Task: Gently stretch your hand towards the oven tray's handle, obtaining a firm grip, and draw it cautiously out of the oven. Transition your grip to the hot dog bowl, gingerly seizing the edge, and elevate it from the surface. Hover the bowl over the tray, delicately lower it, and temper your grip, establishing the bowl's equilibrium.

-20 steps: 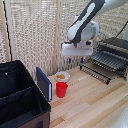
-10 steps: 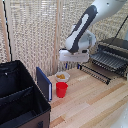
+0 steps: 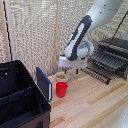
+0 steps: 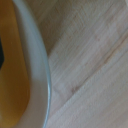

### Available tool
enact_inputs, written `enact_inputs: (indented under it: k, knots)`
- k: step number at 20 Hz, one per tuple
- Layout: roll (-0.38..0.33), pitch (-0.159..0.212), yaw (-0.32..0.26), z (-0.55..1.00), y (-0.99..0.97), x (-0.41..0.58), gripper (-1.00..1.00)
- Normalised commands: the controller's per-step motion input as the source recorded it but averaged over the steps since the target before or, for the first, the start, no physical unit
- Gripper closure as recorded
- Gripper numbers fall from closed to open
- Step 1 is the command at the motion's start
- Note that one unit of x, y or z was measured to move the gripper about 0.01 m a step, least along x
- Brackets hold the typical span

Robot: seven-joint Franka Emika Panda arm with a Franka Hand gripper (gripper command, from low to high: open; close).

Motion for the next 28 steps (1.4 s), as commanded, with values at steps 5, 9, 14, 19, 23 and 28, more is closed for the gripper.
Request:
enact_inputs:
  k: [5, 9, 14, 19, 23, 28]
  knots:
    - [0.001, 0.048, 0.0, -0.12, -0.01, 0.067, 1.0]
    - [0.0, 0.004, 0.0, 0.0, 0.0, 0.0, 1.0]
    - [0.0, 0.0, 0.034, -0.01, 0.0, 0.0, 1.0]
    - [0.0, 0.0, 0.024, 0.0, 0.0, 0.0, 1.0]
    - [0.0, -0.029, -0.093, 0.08, 0.01, 0.0, 1.0]
    - [0.008, -0.032, -0.131, 0.4, 0.0, 0.0, 1.0]
